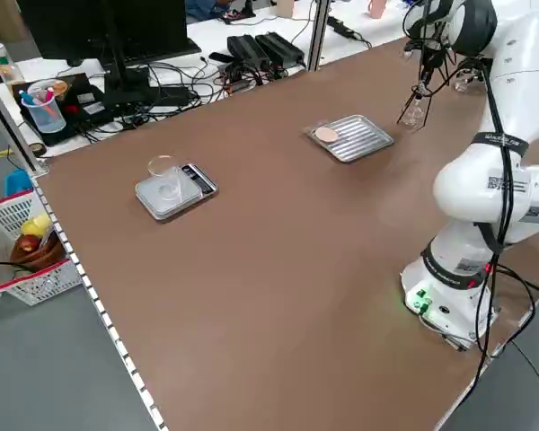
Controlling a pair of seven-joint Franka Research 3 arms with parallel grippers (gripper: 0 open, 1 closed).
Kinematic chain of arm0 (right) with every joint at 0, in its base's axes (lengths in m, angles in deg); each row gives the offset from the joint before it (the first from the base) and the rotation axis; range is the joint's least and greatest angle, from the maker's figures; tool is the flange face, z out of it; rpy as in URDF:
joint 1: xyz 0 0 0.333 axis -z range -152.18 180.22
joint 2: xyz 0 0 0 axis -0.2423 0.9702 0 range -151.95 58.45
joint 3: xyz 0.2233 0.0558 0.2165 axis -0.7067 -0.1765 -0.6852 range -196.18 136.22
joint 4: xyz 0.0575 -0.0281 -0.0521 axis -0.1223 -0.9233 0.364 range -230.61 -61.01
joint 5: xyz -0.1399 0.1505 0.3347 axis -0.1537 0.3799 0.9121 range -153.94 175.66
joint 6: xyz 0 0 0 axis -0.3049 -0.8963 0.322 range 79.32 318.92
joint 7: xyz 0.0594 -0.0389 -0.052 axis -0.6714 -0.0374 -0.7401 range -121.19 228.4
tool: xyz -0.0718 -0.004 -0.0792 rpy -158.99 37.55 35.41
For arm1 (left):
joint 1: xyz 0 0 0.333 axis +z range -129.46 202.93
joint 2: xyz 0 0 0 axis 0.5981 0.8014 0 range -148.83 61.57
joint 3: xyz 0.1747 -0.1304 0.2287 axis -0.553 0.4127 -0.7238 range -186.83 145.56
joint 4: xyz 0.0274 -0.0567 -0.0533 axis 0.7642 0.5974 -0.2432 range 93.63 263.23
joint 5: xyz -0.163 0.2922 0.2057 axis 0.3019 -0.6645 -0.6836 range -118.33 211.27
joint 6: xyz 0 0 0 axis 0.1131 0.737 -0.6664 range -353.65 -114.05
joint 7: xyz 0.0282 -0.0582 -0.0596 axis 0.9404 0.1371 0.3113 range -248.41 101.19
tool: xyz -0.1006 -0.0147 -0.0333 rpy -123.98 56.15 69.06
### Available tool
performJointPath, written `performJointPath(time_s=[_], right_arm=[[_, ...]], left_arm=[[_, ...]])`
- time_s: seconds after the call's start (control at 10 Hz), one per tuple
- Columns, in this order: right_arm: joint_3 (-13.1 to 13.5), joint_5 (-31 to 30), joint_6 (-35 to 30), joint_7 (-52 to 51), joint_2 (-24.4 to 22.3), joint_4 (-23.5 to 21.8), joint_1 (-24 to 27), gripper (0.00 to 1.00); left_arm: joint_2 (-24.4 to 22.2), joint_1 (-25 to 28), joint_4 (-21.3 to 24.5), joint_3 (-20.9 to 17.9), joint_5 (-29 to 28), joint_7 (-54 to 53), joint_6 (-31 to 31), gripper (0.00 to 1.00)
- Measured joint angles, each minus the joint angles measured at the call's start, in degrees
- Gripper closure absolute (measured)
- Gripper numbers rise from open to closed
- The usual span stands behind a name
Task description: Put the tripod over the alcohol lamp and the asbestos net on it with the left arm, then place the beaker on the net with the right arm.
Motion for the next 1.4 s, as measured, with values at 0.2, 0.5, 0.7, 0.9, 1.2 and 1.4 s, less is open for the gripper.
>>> performJointPath(time_s=[0.2, 0.5, 0.7, 0.9, 1.2, 1.4], right_arm=[[0.0, 0.0, 0.0, 0.0, 0.0, 0.0, 0.0, 0.41], [0.0, -0.02, 0.0, 0.0, -0.01, 0.0, 0.0, 0.41], [0.0, -0.03, 0.0, 0.0, -0.01, 0.0, 0.0, 0.41], [0.0, -0.03, 0.0, 0.0, -0.02, 0.01, 0.0, 0.41], [-0.01, -0.03, -0.01, 0.0, -0.02, 0.01, 0.0, 0.41], [-0.03, -0.03, -0.01, 0.0, -0.02, 0.01, 0.0, 0.41]], left_arm=[[0.35, 0.0, 0.0, 0.0, 0.0, 0.0, 0.0, 0.88], [0.35, 0.1, -0.17, 0.0, 0.0, 0.0, -0.01, 0.92], [0.35, 0.19, -0.21, -0.02, 0.0, 0.0, -0.02, 0.92], [0.35, 0.24, -0.27, -0.03, 0.0, 0.01, -0.03, 0.92], [0.35, 0.28, -0.45, -0.03, 0.0, 0.06, -0.3, 0.92], [0.35, 0.26, -0.52, -0.02, 0.0, 0.08, -1.27, 0.92]])
